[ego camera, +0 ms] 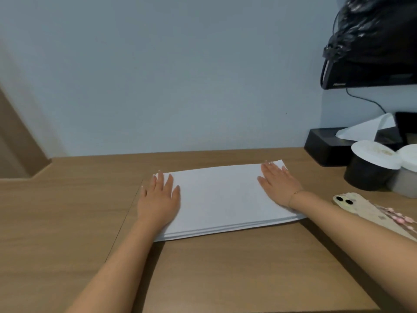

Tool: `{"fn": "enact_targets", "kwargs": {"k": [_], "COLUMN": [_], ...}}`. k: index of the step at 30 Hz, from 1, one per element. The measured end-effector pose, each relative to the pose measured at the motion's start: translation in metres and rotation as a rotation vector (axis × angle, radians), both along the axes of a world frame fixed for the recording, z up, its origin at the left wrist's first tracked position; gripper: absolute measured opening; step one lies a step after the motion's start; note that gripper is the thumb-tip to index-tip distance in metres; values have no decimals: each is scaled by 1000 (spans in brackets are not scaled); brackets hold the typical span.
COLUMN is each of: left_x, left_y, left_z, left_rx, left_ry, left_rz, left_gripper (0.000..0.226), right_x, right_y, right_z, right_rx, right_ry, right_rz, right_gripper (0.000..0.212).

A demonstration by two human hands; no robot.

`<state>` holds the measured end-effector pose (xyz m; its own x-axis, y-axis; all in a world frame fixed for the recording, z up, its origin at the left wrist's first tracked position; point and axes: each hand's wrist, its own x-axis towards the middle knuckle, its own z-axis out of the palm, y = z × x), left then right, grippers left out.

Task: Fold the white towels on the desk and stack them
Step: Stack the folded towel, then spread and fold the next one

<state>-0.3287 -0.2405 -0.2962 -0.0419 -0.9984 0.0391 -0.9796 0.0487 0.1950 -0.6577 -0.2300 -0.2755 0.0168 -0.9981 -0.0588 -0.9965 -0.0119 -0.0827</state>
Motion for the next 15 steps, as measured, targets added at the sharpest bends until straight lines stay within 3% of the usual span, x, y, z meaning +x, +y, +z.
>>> {"fn": "enact_targets", "kwargs": {"k": [4, 9, 12, 15], "left_x": [-1, 0, 0, -1], "left_y": [0, 1, 2, 3], "left_z": [-3, -1, 0, 1], "left_rx": [-28, -9, -8, -21], "left_ry": [10, 23, 34, 42], "left_rz": [-2, 3, 2, 5], "left_gripper": [59, 58, 57, 57], "right_x": [59, 154, 161, 125], "right_y": [-5, -9, -12, -15], "right_z": [-4, -11, 1, 12], "right_rx": [6, 7, -54, -188], "right_ry": [-40, -122, -232, -244], "right_rz": [-51, 187, 244, 145], "right_gripper": [67, 62, 56, 56]}}
